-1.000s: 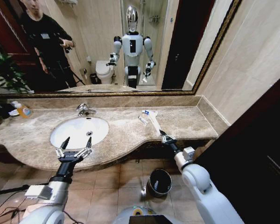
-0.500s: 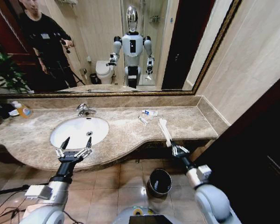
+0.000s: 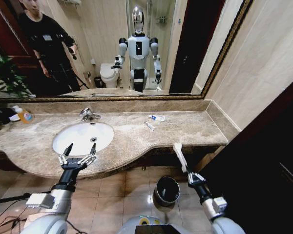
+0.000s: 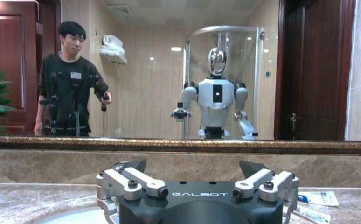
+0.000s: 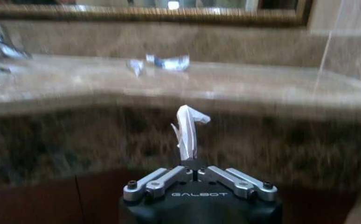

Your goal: Pick up the trash from the sink and place it in the trash bin.

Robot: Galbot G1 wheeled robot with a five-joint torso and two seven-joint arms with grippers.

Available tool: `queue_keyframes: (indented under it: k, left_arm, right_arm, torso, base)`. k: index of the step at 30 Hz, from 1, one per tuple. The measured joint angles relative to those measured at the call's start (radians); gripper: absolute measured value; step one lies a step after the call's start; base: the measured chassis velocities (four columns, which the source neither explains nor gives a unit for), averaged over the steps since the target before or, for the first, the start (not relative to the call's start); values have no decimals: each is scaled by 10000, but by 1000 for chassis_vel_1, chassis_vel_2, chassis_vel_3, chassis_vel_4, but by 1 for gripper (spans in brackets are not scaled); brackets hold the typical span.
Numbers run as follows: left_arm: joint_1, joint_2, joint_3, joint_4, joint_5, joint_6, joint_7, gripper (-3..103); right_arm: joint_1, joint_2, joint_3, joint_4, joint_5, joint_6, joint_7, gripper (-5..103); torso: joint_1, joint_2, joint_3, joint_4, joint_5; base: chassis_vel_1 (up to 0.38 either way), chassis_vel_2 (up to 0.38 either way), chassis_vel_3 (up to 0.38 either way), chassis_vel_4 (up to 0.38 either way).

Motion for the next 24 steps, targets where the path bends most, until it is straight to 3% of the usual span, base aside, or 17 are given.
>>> queue_keyframes:
  k: [11,17,24]
  left_arm:
    - [0,0,0,1,0,0,0,100]
    - [0,0,-1,0,0,0,0,100]
    - [0,0,0,0,0,0,0,100]
  right_arm:
    - [1497,715,-275,-3684,-1044,817,184,0]
    - [2720,609,-1039,-5887,-1098,1150,1365,0]
    - [3251,765,-1204,-6856,-1046,1185,1525,0]
  torso:
    - [0,-1,0,-1,-2]
    - [1,-1,1,0,0]
    - [1,-1,1,-1,0]
  base:
    - [0,0,0,0]
    - [0,0,0,0]
    - [0,0,0,0]
